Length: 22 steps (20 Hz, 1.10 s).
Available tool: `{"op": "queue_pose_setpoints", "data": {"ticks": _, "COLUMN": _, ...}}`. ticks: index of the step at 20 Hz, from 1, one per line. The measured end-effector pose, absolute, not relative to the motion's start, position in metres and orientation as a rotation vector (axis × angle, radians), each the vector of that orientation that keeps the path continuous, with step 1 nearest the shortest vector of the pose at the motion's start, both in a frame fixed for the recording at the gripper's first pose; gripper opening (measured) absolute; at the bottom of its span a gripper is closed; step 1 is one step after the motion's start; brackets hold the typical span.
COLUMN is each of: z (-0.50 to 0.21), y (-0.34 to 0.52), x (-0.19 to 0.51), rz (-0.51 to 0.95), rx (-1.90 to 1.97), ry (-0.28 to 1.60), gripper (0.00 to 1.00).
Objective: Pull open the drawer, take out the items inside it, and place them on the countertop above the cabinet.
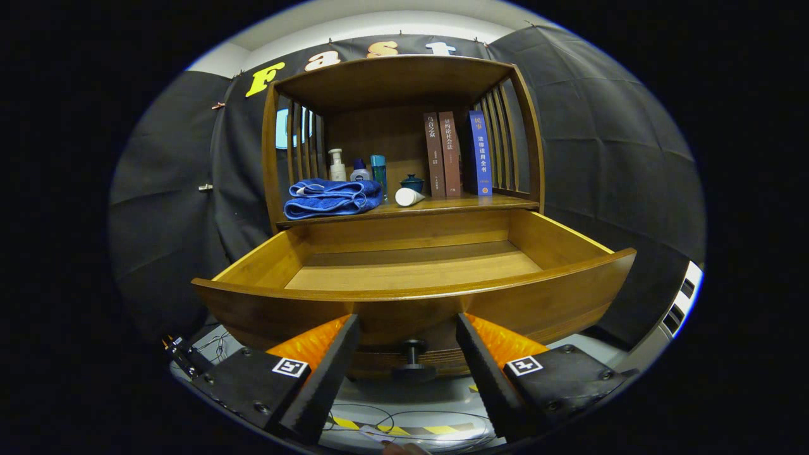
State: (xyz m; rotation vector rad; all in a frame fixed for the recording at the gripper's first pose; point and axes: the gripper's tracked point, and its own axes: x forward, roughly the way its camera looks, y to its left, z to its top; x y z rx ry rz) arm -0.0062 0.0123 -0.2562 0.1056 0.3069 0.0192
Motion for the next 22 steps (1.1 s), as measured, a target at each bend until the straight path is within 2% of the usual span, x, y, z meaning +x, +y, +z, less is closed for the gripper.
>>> {"op": "queue_pose_setpoints", "data": {"ticks": 8, "z": -0.252, "y": 0.009, "x": 0.024, "rz": 0.032, "rx": 0.105, "ry": 0.333, "gripper": 1.0}}
{"op": "queue_pose_setpoints", "data": {"ticks": 22, "z": -0.253, "y": 0.012, "x": 0.149, "rz": 0.039, "rx": 0.11, "ry": 0.318, "gripper": 1.0}}
